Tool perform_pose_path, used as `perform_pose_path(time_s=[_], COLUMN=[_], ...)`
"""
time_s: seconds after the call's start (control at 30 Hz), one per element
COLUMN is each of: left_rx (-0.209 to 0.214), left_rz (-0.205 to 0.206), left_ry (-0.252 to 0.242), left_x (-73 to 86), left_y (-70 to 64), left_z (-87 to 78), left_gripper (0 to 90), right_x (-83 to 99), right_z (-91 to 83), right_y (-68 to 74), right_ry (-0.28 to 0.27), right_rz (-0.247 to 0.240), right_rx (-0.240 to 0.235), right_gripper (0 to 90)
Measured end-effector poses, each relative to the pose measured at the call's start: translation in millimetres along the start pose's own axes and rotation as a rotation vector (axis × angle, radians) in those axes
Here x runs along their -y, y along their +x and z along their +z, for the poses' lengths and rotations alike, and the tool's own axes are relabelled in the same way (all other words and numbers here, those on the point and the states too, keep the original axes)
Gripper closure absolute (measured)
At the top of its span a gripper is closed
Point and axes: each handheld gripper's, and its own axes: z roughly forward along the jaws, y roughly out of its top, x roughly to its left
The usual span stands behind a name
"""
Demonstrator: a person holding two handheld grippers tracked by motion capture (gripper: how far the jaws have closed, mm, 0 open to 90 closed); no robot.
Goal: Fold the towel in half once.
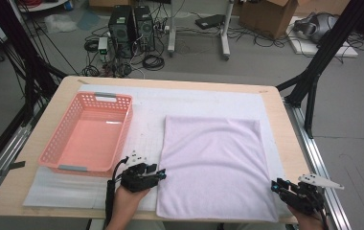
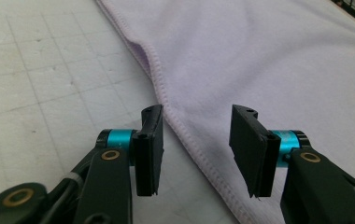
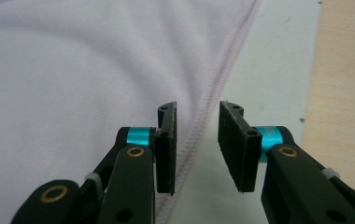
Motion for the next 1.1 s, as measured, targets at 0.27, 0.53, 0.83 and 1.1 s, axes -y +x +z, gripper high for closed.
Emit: perform_pose_path(time_s=[0.27,0.53,0.83,1.1], left_rx=[0.011,0.016,0.042,0.003], left_rz=[0.011,0.005,0.017,-0.018], left_ry=[-0.027,0.003,0.01,0.05], left_x=[1.4,6.6,22.5,25.8], left_y=[-2.5,-6.1,-24.9,-29.9], left_z=[-1.9,-5.1,-10.5,-18.4], left_gripper=[52.7,50.9,50.1,86.9], right_x=[-4.7,-2.3,16.7,16.2], right_z=[16.7,7.9,-4.7,-10.3], right_y=[6.4,3.4,14.3,14.9], right_ry=[0.04,0.022,0.069,0.1], right_rz=[-0.057,-0.016,-0.006,0.009], right_rx=[0.043,0.051,0.022,-0.013], right_gripper=[87.3,69.3,63.8,87.0])
